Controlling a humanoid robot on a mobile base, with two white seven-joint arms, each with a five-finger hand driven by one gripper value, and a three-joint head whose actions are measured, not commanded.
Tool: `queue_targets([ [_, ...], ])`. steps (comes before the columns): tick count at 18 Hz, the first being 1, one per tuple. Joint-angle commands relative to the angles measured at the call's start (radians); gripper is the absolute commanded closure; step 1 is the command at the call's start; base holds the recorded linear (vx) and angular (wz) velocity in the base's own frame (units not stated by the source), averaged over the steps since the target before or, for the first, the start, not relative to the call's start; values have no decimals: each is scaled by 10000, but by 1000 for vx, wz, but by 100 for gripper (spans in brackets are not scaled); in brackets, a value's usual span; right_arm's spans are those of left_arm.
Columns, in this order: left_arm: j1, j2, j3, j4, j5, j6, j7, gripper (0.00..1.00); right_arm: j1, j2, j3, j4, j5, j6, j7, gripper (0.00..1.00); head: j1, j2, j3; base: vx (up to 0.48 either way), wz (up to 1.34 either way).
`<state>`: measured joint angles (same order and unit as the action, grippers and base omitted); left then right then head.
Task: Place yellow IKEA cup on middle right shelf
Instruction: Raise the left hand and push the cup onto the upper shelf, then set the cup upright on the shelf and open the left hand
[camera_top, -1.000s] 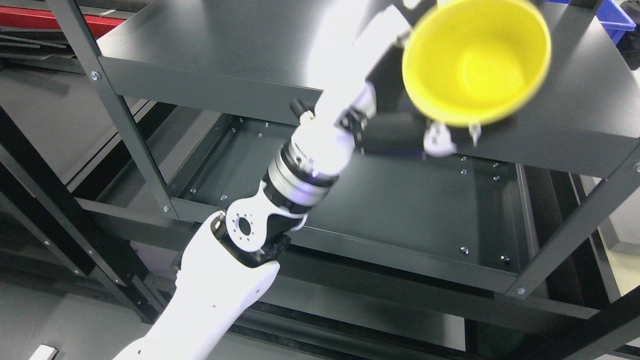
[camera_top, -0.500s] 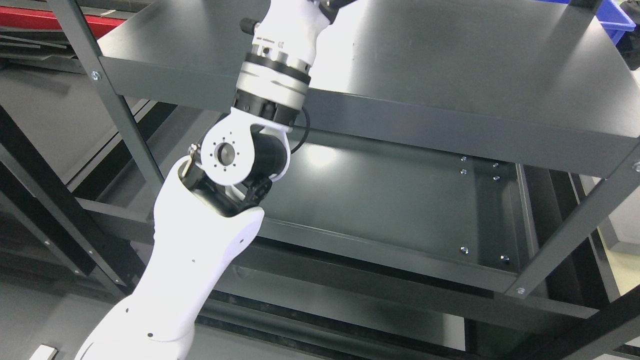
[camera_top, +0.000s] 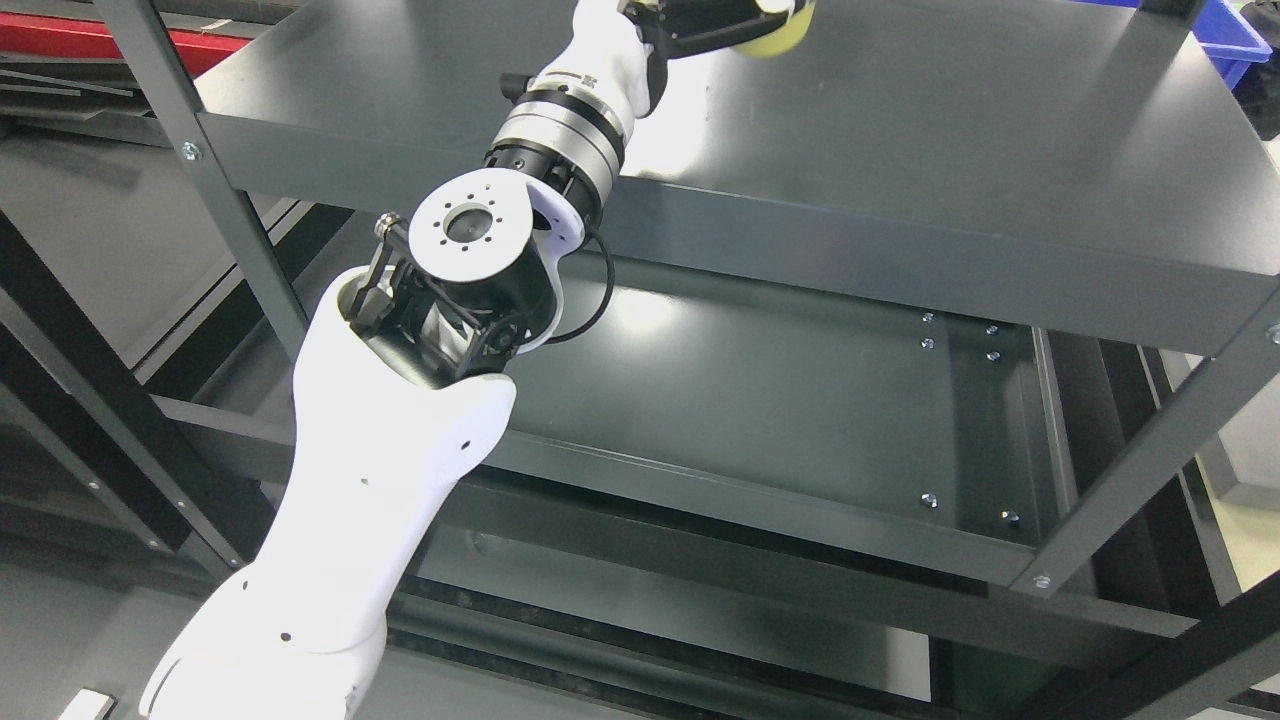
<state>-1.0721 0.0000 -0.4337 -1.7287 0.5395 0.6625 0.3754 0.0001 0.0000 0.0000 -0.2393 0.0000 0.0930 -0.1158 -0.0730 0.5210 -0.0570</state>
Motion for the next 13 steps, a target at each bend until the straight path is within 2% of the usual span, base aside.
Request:
queue_targets([
  [1,-124,175,256,765,818,461,-119,90,137,-175,169,0,-245,5,-8,1,0,0,0,0,0],
  [4,-140,175,226,735,741,660,-149,40,137,-175,169,0,-245,5,-8,1,0,0,0,0,0],
  [5,-140,175,226,735,711,706,-165,27,137,-175,169,0,-245,5,-8,1,0,0,0,0,0],
  [7,-140,175,226,704,512,722,-165,6,137,-175,169,0,-245,5,-8,1,0,0,0,0,0],
  [8,-140,175,226,659,481,707,-165,1,137,-175,169,0,-245,5,-8,1,0,0,0,0,0],
  [13,-140,175,363,275,480,280,-226,1,137,-175,169,0,-245,5,-8,1,0,0,0,0,0],
])
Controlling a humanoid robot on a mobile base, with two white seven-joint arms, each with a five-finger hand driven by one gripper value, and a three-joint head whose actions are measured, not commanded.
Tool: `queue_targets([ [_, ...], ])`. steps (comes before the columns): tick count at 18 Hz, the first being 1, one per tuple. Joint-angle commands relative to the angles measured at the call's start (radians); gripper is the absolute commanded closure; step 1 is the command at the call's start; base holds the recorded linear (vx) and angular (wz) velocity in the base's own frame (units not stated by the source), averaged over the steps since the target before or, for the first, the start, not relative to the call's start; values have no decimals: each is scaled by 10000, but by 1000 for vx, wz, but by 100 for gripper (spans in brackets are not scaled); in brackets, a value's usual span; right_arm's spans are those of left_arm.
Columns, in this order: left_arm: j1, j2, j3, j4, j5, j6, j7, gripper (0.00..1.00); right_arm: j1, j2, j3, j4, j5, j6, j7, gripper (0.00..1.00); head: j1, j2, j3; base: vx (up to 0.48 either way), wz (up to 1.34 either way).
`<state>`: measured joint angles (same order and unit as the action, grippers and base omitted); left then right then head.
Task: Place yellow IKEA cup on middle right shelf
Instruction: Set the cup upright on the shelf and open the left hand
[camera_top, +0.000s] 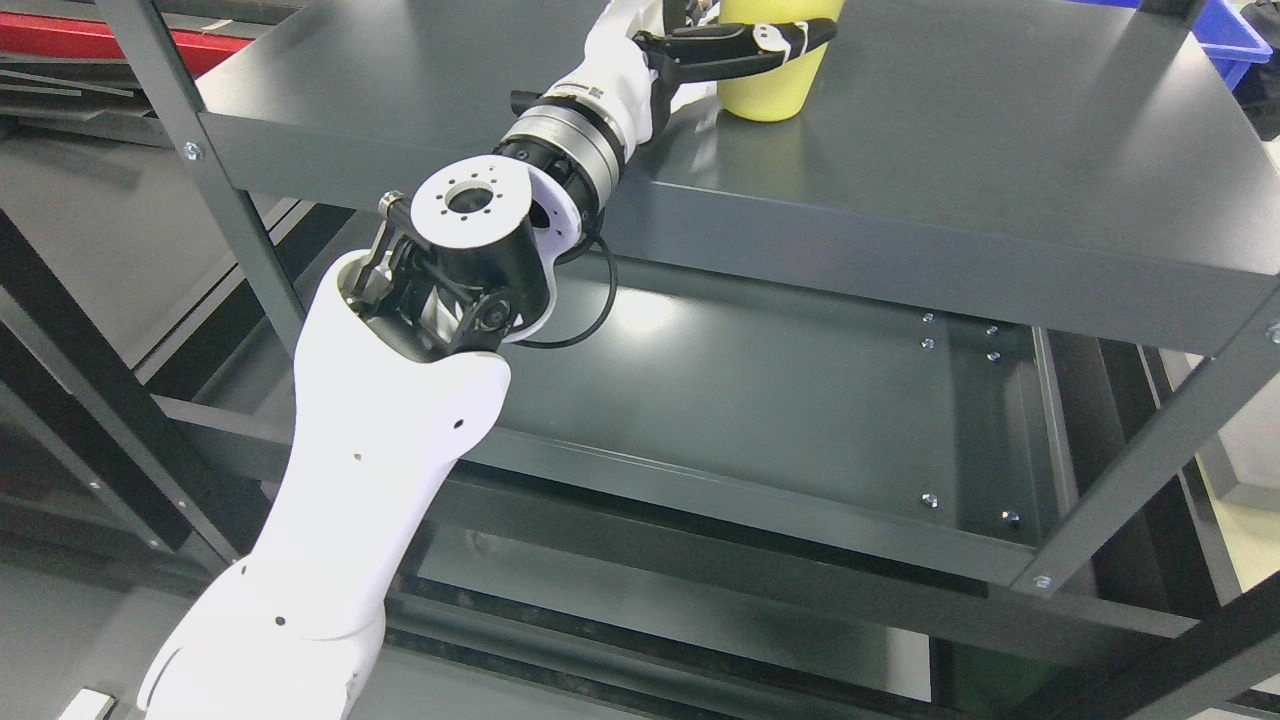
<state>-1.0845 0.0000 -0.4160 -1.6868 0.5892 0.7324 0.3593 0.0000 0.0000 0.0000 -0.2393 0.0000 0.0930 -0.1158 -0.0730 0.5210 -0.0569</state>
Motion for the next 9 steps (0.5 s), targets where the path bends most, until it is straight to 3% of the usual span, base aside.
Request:
queue_targets([
  [1,-16,175,202,-174,-17,-1028,-232,1,123,-175,169,0,-245,5,-8,1,0,0,0,0,0],
  [3,-31,175,233,-266,-32,-2028,-433,1,138,-175,169,0,-245,5,-8,1,0,0,0,0,0],
  [9,-92,175,1090,-665,-48,-2154,-479,1,138,-175,169,0,-245,5,-8,1,0,0,0,0,0],
])
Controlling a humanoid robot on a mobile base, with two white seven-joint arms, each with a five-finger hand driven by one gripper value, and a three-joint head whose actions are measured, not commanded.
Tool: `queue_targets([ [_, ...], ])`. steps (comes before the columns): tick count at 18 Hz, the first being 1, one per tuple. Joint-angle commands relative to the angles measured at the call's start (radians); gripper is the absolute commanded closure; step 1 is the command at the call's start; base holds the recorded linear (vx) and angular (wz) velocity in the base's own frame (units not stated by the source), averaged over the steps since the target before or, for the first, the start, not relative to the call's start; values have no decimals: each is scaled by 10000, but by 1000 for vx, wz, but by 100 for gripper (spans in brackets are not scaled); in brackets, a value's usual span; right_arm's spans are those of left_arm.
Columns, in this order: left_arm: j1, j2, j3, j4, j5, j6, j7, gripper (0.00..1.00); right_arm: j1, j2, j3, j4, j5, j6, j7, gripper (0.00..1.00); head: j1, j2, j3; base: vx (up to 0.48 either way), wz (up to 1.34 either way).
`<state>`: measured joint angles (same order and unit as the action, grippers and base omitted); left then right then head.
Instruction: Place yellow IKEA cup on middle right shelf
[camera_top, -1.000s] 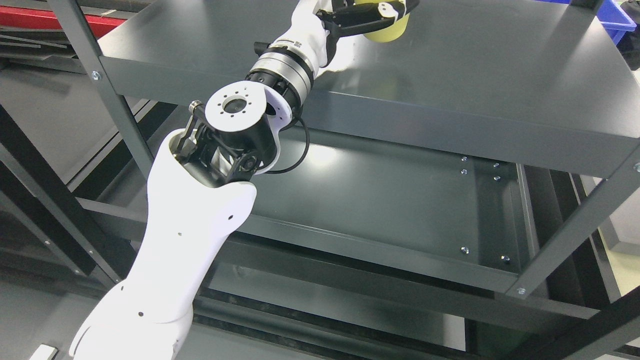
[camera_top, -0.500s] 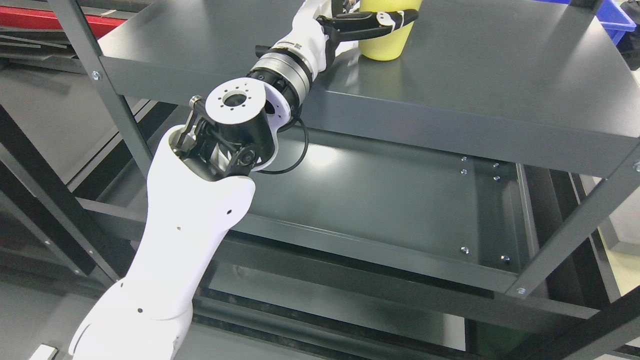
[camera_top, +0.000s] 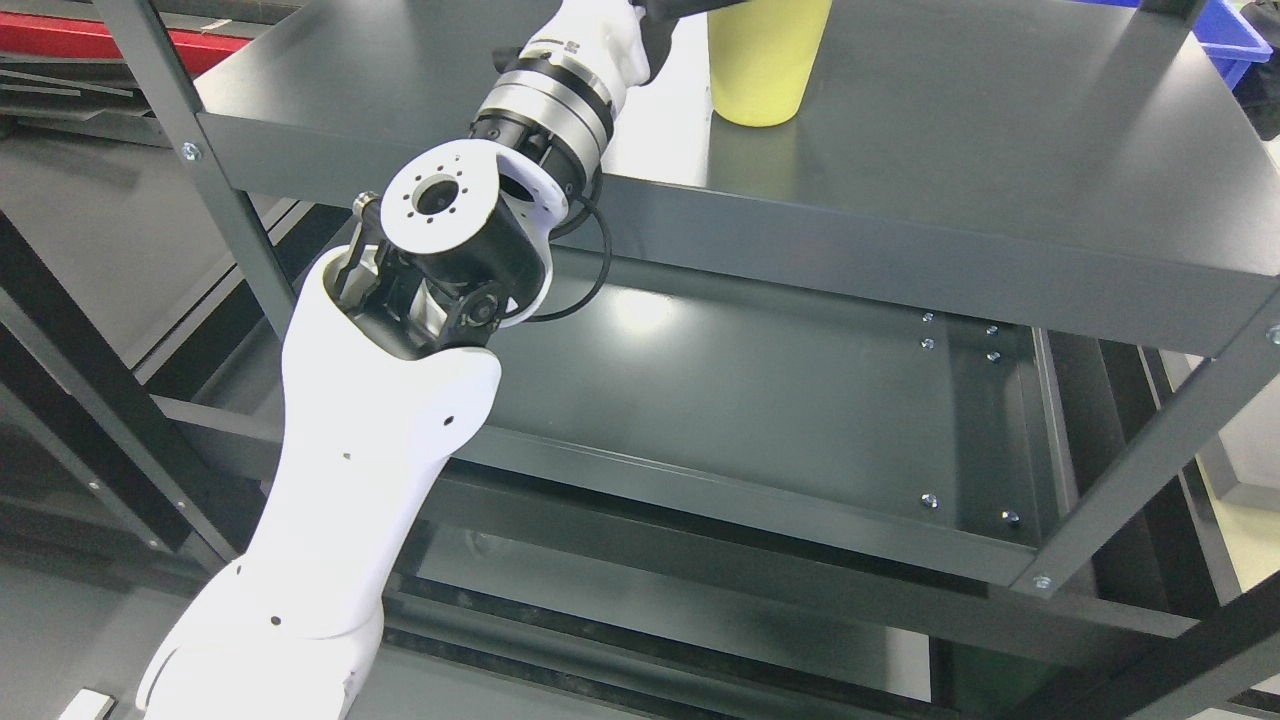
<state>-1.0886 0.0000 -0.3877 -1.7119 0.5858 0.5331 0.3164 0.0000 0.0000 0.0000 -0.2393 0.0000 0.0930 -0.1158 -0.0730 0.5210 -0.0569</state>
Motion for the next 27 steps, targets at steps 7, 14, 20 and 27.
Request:
queue_targets([
  [7,-97,175,1422,-507,2,-806,-1148,1,138,-175,169,0,-245,5,-8,1,0,0,0,0,0],
  [14,26,175,1699,-492,338,817,-5137,4,138,-175,169,0,-245,5,-8,1,0,0,0,0,0],
  [20,-5,175,1546,-553,2071,1692,-9050,4,138,-175,169,0,-245,5,-8,1,0,0,0,0,0],
  [27,1051,175,-737,-614,2333,2891,-11815,4,138,-175,169,0,-245,5,-8,1,0,0,0,0,0],
])
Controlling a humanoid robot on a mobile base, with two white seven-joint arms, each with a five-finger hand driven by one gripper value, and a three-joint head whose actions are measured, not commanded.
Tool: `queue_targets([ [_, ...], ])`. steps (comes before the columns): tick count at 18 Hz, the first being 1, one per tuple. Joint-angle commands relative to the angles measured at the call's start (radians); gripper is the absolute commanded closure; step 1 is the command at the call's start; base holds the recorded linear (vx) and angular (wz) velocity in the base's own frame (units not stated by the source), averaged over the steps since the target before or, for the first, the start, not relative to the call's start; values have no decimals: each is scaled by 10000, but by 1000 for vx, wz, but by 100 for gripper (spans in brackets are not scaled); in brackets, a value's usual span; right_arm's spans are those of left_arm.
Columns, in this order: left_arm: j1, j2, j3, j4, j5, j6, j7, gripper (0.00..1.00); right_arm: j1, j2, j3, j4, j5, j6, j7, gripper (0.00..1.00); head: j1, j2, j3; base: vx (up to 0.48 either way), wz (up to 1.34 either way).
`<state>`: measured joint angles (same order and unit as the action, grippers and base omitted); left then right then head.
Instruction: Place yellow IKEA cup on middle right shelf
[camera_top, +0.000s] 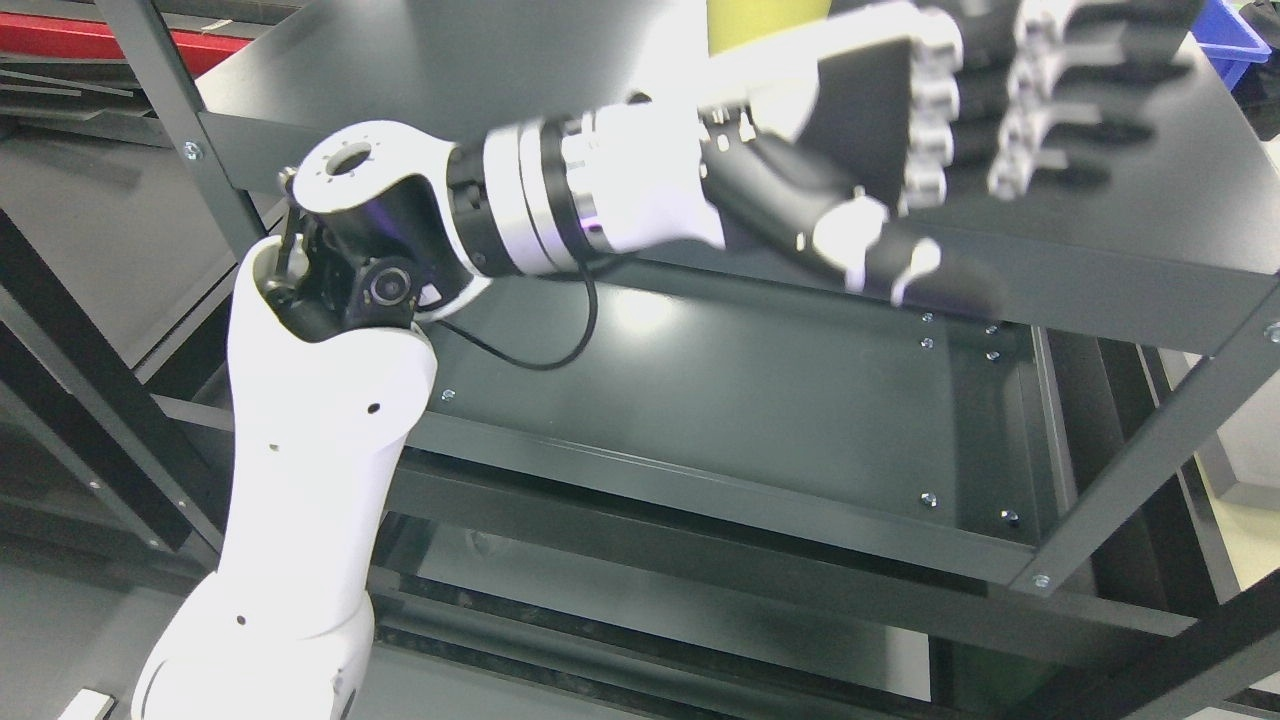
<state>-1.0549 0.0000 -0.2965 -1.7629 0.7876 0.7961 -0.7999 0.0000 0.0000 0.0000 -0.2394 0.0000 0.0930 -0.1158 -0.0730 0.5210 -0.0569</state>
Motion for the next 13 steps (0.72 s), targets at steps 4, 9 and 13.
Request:
queue_targets([
  [4,1832,174,-3000,-74,255,261,-653,4,138,-175,169,1,-246,6,-8,1,0,0,0,0,0],
  [9,4379,174,-3342,827,-2008,78,-500,1,138,-175,169,1,-246,6,-8,1,0,0,0,0,0],
  [13,5424,174,-677,2561,-5003,-3456,-40,1,138,-175,169,1,-246,6,-8,1,0,0,0,0,0],
])
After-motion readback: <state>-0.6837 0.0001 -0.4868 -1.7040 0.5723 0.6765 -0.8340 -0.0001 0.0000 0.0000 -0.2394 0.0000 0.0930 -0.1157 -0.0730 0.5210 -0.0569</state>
